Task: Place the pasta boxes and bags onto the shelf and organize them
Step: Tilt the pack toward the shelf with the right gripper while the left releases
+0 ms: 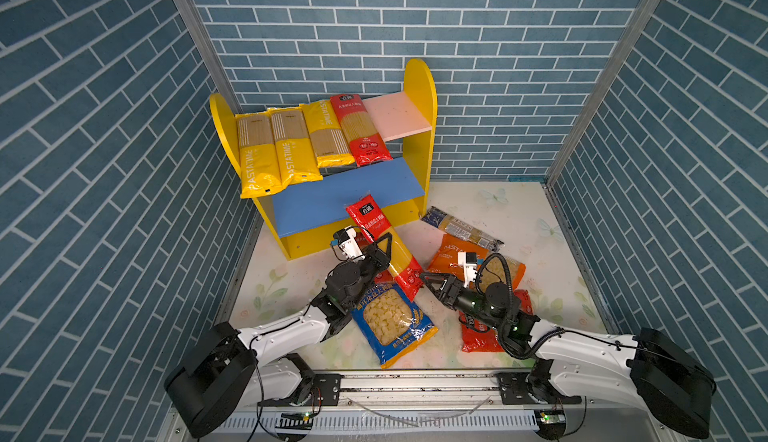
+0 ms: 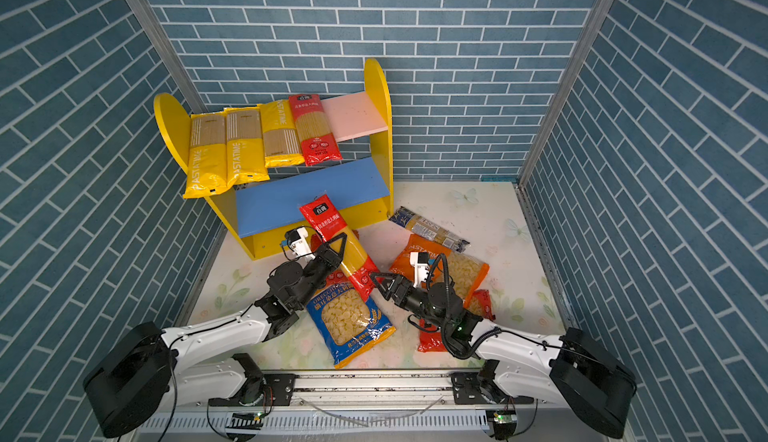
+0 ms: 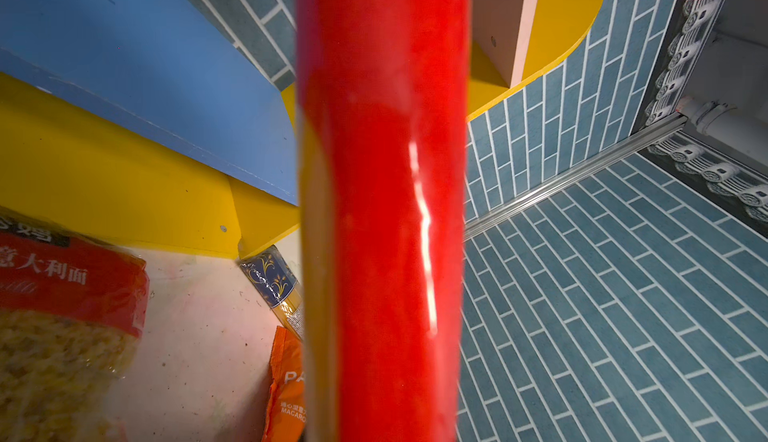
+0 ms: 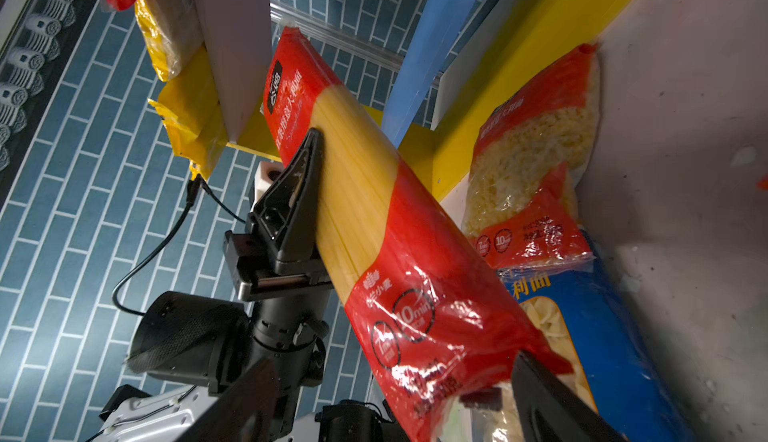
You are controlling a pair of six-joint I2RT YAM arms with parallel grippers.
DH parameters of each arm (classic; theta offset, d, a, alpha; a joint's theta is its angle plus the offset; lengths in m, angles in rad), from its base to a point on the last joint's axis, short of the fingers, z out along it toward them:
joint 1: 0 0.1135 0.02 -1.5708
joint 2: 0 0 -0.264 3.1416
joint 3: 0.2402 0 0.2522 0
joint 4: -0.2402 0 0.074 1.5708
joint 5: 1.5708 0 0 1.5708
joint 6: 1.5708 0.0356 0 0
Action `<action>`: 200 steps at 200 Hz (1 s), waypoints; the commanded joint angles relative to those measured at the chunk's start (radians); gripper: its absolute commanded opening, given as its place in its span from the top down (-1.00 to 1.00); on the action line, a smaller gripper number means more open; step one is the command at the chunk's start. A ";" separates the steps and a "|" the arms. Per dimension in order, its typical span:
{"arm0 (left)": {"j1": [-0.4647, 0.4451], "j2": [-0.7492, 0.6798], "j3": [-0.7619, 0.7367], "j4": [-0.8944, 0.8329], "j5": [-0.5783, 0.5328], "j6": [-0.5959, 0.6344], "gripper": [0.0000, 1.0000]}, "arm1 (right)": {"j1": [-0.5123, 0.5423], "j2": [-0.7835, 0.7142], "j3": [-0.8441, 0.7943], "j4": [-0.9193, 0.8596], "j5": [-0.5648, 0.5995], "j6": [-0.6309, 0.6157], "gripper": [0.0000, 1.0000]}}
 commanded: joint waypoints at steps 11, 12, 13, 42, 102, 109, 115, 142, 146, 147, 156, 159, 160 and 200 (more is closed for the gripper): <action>-0.026 -0.011 0.073 0.241 -0.023 -0.014 0.88 | 0.005 0.058 -0.025 0.068 0.056 0.039 -0.78; -0.026 -0.011 0.073 0.241 -0.025 -0.014 0.88 | 0.005 0.060 -0.028 0.072 0.056 0.042 -0.78; -0.026 -0.011 0.074 0.241 -0.026 -0.014 0.88 | 0.005 0.062 -0.029 0.073 0.055 0.044 -0.78; -0.026 -0.045 0.079 0.212 -0.041 0.016 0.88 | 0.006 0.100 -0.080 0.129 0.082 0.078 -0.76; -0.030 -0.084 0.090 0.158 -0.047 0.028 0.87 | 0.005 0.111 -0.046 0.180 0.077 0.062 -0.75; -0.031 -0.075 0.084 0.176 -0.049 0.016 0.88 | 0.005 0.120 -0.032 0.198 0.076 0.061 -0.74; -0.032 -0.063 0.081 0.193 -0.050 0.005 0.87 | 0.005 0.129 -0.022 0.216 0.072 0.059 -0.73; -0.036 -0.033 0.078 0.249 -0.051 -0.016 0.87 | 0.006 0.192 0.022 0.325 0.039 0.069 -0.68; -0.036 -0.031 0.079 0.250 -0.052 -0.016 0.87 | 0.007 0.203 0.028 0.343 0.032 0.073 -0.67; -0.036 -0.031 0.079 0.250 -0.052 -0.016 0.87 | 0.007 0.205 0.030 0.348 0.031 0.074 -0.67; -0.036 -0.030 0.081 0.249 -0.053 -0.017 0.87 | 0.010 0.225 0.040 0.388 0.029 0.085 -0.66; -0.036 -0.030 0.081 0.249 -0.054 -0.017 0.87 | 0.014 0.230 0.041 0.403 0.029 0.086 -0.65; -0.036 -0.031 0.081 0.249 -0.054 -0.017 0.87 | 0.014 0.232 0.042 0.407 0.029 0.087 -0.65; -0.036 -0.032 0.071 0.252 -0.061 -0.019 0.87 | 0.028 0.237 0.062 0.446 0.049 0.072 -0.62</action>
